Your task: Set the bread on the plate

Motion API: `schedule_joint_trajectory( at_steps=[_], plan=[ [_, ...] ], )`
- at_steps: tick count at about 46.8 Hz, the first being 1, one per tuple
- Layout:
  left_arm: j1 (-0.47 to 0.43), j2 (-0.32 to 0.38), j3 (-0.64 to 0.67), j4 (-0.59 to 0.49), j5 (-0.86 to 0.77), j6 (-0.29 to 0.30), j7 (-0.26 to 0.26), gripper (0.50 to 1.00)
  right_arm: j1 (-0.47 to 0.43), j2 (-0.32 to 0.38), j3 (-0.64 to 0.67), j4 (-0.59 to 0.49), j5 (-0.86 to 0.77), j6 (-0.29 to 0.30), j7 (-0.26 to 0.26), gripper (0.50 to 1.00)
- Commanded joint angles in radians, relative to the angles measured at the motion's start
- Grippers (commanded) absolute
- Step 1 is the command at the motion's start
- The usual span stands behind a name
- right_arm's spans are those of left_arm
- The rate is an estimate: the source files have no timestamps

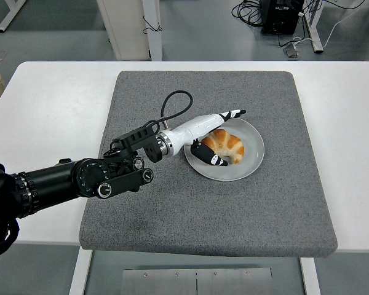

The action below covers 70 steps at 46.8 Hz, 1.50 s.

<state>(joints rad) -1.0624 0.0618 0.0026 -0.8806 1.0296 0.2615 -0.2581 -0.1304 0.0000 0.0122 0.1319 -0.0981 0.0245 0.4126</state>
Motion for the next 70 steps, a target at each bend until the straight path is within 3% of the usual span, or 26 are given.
schedule_joint_trajectory(
  at_steps=[1,15,35,50,59,70],
  plan=[
    [-0.004,0.007,-0.027,-0.011,-0.006,-0.001,0.003,0.969,0.0,0.0,0.0,0.0,0.0,0.0,0.0,1.0],
    [-0.096,0.095,-0.046,-0.136,-0.12,-0.011,0.017,0.971,0.0,0.0,0.0,0.0,0.0,0.0,0.0,1.0],
    [-0.199,0.219,-0.107,-0.207,-0.278,-0.044,0.013,0.971,0.0,0.0,0.0,0.0,0.0,0.0,0.0,1.0],
    [-0.202,0.296,-0.245,-0.196,-0.437,-0.134,0.026,0.971,0.0,0.0,0.0,0.0,0.0,0.0,0.0,1.0],
    [-0.188,0.313,-0.322,-0.163,-0.579,-0.145,0.123,0.971,0.0,0.0,0.0,0.0,0.0,0.0,0.0,1.0],
    [-0.145,0.306,-0.415,-0.061,-0.622,-0.159,0.115,0.971,0.0,0.0,0.0,0.0,0.0,0.0,0.0,1.0]
  ],
)
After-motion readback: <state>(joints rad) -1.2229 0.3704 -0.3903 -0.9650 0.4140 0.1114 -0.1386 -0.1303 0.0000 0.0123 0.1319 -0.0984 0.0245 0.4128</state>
